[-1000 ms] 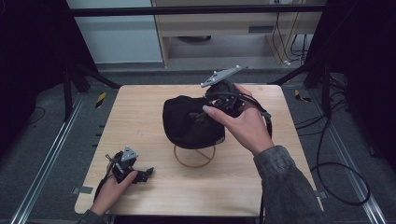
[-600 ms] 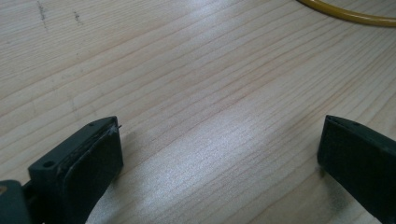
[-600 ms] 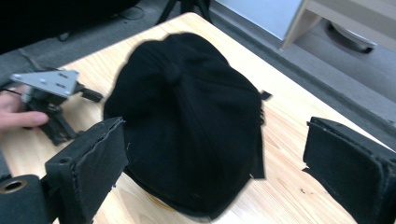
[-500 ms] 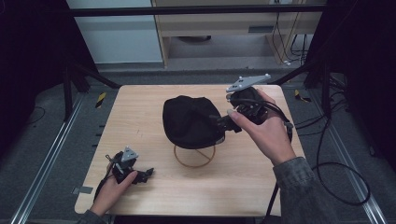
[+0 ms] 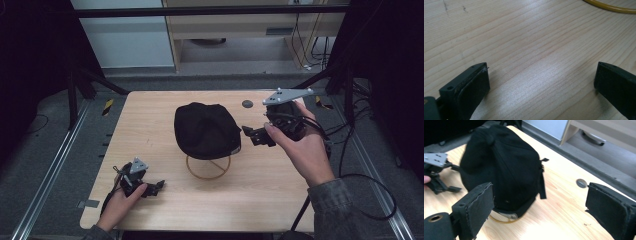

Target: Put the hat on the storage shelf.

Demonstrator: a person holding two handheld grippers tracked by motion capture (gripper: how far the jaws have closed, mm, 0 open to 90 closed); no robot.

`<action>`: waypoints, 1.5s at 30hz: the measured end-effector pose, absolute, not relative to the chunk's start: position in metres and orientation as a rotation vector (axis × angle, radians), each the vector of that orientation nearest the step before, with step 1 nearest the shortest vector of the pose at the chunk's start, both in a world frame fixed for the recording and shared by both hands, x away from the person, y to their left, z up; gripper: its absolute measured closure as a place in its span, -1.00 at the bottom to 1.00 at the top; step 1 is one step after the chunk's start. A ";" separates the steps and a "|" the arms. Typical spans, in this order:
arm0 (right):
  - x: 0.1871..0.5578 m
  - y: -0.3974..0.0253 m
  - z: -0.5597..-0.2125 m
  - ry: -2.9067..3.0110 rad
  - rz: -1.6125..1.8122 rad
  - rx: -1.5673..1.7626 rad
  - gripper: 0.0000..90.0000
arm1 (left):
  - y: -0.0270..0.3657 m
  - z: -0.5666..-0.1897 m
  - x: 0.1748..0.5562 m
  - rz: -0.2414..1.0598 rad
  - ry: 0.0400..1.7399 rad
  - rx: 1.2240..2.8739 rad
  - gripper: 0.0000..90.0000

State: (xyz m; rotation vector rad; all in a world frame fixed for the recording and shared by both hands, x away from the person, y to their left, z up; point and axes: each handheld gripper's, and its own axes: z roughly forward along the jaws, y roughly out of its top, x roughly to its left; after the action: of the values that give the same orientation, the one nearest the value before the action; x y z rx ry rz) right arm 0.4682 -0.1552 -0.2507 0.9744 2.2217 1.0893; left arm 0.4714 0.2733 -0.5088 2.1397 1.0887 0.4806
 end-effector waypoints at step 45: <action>0.453 -0.200 -0.408 2.166 0.990 1.162 -0.75 | 0.273 -0.509 0.469 0.483 1.101 2.138 -1.00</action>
State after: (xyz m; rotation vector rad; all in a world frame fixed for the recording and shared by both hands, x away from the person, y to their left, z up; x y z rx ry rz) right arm 0.4532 -0.1997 -0.4083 1.1616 2.1659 0.9898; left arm 0.4691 0.2726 -0.5088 2.1375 1.1010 0.4826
